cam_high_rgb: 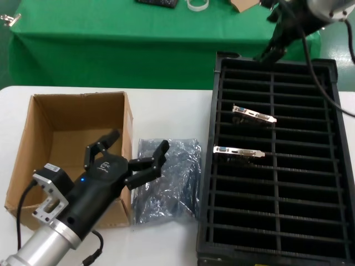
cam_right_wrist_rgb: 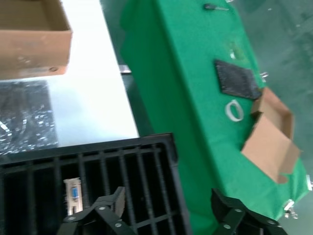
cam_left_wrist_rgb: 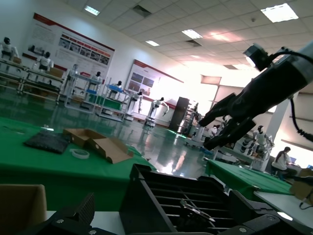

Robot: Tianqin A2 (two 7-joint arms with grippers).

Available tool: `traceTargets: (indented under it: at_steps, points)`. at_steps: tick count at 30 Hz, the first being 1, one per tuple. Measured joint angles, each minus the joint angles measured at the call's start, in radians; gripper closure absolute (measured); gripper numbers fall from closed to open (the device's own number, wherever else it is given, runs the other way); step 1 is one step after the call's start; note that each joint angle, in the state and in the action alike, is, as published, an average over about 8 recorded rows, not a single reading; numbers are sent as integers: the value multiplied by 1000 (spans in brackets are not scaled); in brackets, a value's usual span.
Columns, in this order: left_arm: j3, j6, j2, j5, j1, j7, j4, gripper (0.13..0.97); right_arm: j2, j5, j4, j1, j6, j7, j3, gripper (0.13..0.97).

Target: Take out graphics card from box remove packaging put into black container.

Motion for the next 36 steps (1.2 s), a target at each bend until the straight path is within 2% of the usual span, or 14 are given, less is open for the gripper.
traceTargets:
  at_steps: [3, 11, 19, 29, 36]
  points:
    - [-11, -3, -2, -3, 1, 7, -5, 132, 1, -12, -18, 26, 9, -7, 29, 566]
    - [-47, 3, -2, -24, 21, 20, -57, 132, 20, -60, -45, 77, -4, -30, 108, 360]
    - [-66, -22, 3, -35, 34, 8, -124, 132, 53, -105, 12, 59, -25, -14, 153, 236]
    - [-52, -81, -1, -3, 49, -6, -136, 132, 75, -62, 144, -101, 54, -29, 236, 143]
    - [-37, -143, -5, 32, 65, -19, -147, 132, 98, -12, 284, -274, 139, -49, 324, 138]
